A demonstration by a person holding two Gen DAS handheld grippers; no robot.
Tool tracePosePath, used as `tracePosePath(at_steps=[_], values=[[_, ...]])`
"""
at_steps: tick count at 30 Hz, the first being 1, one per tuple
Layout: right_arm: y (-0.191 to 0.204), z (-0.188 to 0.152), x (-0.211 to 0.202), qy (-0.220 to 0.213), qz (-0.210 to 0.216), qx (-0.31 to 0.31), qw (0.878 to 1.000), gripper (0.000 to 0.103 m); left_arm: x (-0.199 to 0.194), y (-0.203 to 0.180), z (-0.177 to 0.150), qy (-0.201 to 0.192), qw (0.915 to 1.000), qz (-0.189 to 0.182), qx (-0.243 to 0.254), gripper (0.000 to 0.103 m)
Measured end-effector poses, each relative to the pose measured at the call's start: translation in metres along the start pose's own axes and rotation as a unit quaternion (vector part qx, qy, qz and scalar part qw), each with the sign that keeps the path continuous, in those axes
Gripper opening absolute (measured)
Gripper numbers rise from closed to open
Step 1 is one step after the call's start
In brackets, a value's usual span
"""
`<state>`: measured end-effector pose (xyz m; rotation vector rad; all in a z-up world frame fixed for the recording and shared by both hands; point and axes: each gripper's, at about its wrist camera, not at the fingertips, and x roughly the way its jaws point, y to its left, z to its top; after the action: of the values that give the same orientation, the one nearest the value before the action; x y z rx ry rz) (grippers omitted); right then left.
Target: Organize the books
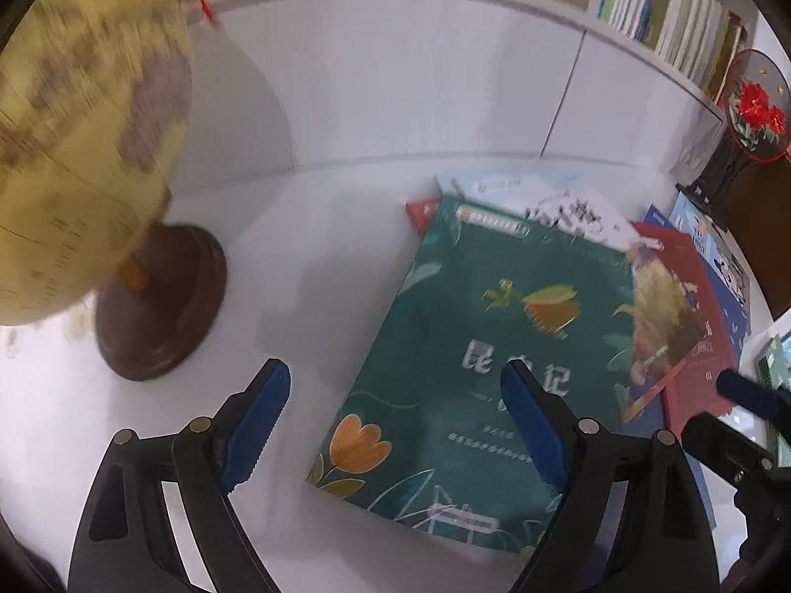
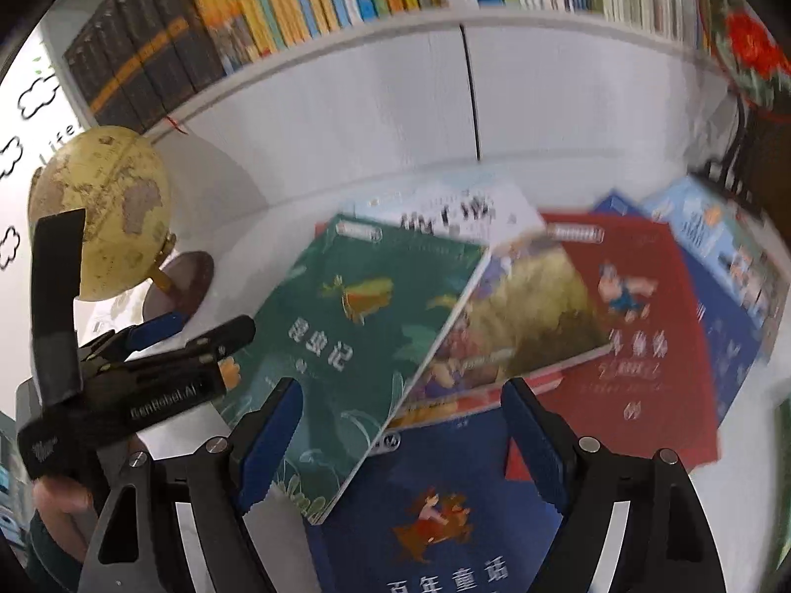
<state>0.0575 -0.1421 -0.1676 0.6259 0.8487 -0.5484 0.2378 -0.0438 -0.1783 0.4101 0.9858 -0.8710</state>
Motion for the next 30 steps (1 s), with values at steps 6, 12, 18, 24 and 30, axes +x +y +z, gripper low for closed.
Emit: tracePosePath(at_steps=[6, 12, 18, 24, 30], values=[[-0.003, -0.01, 0.021, 0.033, 0.016, 0.024, 0.999, 0.065, 0.028, 0.02, 0.004, 0.031, 0.9987, -0.028, -0.029, 0.086], [-0.004, -0.02, 0.035, 0.051, 0.037, 0.045, 0.997, 0.064, 0.041, 0.018, 0.008, 0.041, 0.9977, -0.05, -0.02, 0.085], [-0.008, -0.031, 0.044, 0.053, 0.055, 0.056, 0.996, 0.064, 0.05, 0.018, 0.011, 0.041, 0.9966, -0.068, -0.024, 0.085], [-0.004, -0.028, 0.049, 0.045, 0.075, 0.057, 0.995, 0.061, 0.051, 0.005, 0.012, 0.037, 0.995, -0.093, 0.001, 0.074], [0.004, -0.03, 0.053, 0.048, 0.1, 0.057, 0.992, 0.051, 0.049, -0.01, 0.008, 0.029, 0.9965, -0.076, 0.021, 0.067]])
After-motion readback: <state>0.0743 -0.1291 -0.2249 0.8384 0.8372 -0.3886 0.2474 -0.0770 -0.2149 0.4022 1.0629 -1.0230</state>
